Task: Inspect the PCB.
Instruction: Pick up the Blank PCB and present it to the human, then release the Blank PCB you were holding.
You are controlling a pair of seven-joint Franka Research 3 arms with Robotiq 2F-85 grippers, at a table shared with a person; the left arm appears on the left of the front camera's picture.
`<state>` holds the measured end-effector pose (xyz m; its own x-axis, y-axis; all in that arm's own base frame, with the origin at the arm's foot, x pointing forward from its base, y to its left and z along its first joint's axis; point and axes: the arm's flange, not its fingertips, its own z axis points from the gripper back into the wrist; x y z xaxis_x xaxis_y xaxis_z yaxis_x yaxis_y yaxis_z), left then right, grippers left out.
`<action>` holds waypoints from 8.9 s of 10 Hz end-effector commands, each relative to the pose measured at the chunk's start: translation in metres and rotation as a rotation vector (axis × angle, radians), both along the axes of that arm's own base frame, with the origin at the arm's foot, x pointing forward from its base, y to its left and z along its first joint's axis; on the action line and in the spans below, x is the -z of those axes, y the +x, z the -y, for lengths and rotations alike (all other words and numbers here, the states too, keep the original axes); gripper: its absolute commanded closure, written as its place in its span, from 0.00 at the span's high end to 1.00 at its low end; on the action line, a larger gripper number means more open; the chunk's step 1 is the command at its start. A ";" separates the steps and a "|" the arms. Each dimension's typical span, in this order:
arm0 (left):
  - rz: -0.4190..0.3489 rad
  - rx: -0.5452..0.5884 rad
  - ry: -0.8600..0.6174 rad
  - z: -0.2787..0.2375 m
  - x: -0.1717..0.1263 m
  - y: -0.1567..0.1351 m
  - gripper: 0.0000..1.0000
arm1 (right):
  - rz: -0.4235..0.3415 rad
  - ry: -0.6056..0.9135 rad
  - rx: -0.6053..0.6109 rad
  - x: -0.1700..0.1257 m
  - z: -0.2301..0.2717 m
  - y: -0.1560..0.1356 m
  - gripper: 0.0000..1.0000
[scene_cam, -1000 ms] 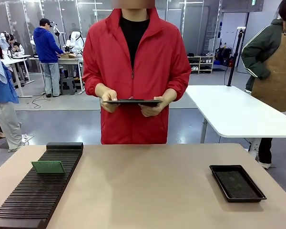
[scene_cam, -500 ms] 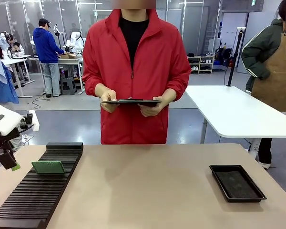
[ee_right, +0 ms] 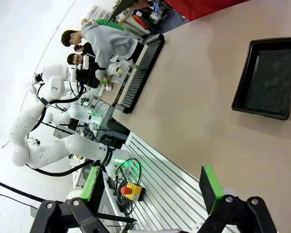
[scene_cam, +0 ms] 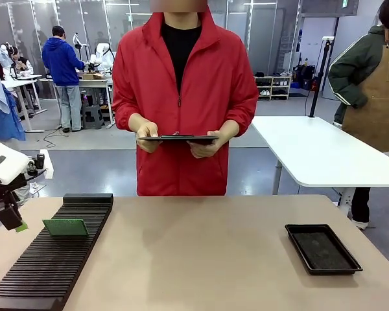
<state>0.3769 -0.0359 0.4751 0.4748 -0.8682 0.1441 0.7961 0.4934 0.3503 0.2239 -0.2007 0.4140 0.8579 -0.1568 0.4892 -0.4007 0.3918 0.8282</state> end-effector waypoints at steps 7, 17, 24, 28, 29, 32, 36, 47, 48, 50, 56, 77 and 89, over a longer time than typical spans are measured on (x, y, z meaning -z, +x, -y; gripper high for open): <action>0.048 0.643 0.140 -0.032 0.069 0.094 1.00 | 0.024 0.006 -0.001 -0.001 0.002 0.000 1.00; -0.091 0.556 0.186 -0.020 0.112 0.150 0.41 | 0.024 0.006 -0.001 -0.001 0.002 0.000 1.00; -0.130 0.580 0.184 -0.016 0.113 0.146 0.00 | 0.024 0.006 -0.001 -0.001 0.002 0.000 1.00; -0.181 0.532 0.153 -0.016 0.102 0.143 0.00 | 0.024 0.006 -0.001 -0.001 0.002 0.000 1.00; -0.213 0.517 0.120 -0.017 0.094 0.141 0.00 | 0.024 0.006 -0.001 -0.001 0.002 0.000 1.00; -0.139 0.338 -0.183 -0.034 0.043 0.116 0.00 | 0.024 0.006 -0.001 -0.001 0.002 0.000 1.00; -0.234 -0.062 -0.859 -0.070 0.046 0.105 0.00 | 0.024 0.006 -0.001 -0.001 0.002 0.000 1.00; -1.001 -0.491 -1.381 -0.056 0.053 0.156 0.03 | 0.024 0.006 -0.001 -0.001 0.002 0.000 1.00; -1.048 -0.578 -1.431 -0.055 0.058 0.169 0.03 | 0.024 0.006 -0.001 -0.001 0.002 0.000 1.00; -1.181 -0.704 -1.558 -0.050 0.067 0.193 0.03 | 0.024 0.006 -0.001 -0.001 0.002 0.000 1.00; -1.236 -0.701 -1.674 -0.034 0.077 0.256 0.03 | 0.024 0.006 -0.001 -0.001 0.002 0.000 1.00; -1.231 -0.685 -1.666 -0.032 0.080 0.251 0.03 | 0.024 0.006 -0.001 -0.001 0.002 0.000 1.00; -1.231 -0.685 -1.666 -0.032 0.080 0.251 0.03 | 0.024 0.006 -0.001 -0.001 0.002 0.000 1.00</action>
